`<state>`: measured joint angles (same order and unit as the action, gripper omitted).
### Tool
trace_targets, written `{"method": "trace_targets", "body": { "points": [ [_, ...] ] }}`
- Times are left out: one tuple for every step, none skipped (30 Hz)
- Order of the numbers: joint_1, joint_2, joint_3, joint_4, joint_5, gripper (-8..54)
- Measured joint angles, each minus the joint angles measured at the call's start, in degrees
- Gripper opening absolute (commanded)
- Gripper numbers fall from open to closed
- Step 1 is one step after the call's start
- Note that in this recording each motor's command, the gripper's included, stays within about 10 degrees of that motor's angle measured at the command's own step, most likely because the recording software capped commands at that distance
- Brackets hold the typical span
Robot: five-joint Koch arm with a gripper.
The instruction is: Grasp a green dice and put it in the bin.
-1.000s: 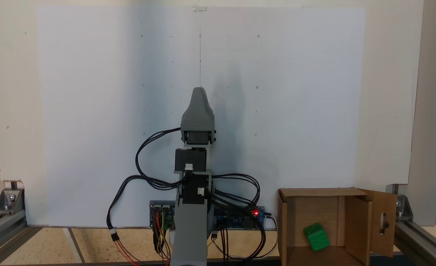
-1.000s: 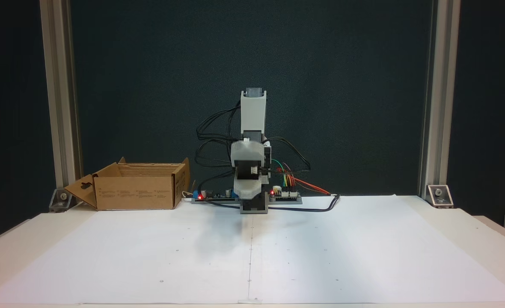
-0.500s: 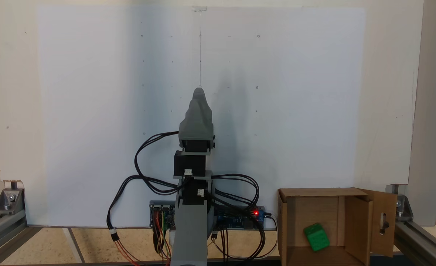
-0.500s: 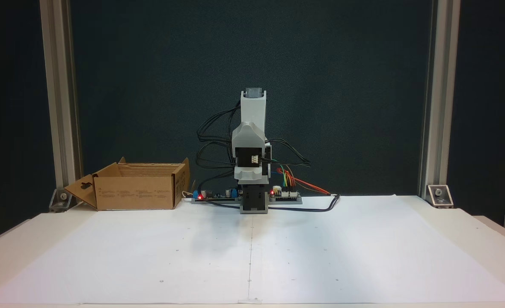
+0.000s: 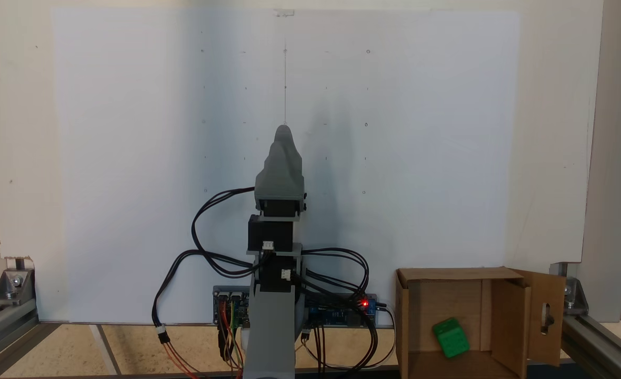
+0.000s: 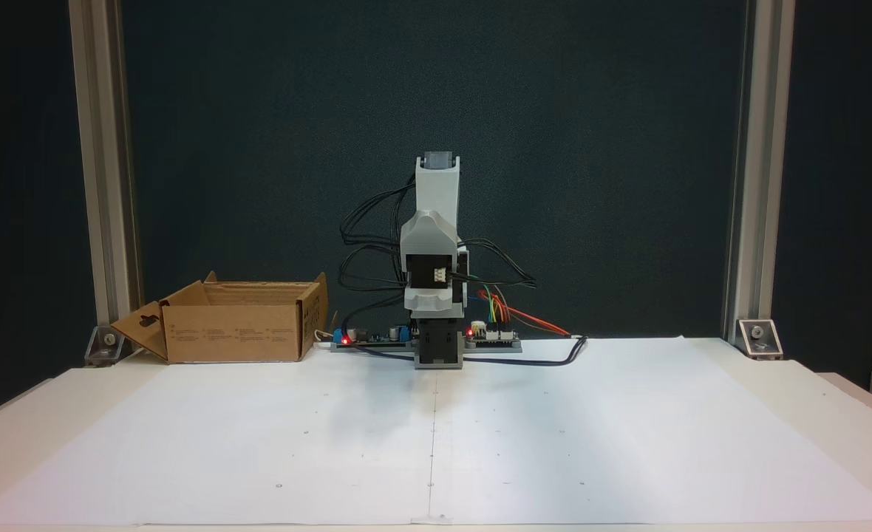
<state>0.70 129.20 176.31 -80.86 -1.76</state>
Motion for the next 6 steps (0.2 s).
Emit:
{"method": "trace_targets", "body": {
  "points": [
    [0.0, 0.0, 0.0, 0.0, 0.09, 44.5],
    [0.0, 0.0, 0.0, 0.0, 0.0, 44.5],
    [0.0, 0.0, 0.0, 0.0, 0.0, 44.5],
    [0.0, 0.0, 0.0, 0.0, 0.0, 44.5],
    [0.0, 0.0, 0.09, 0.0, 0.0, 44.5],
    [0.0, 0.0, 0.18, 0.0, 0.0, 44.5]
  ]
}}
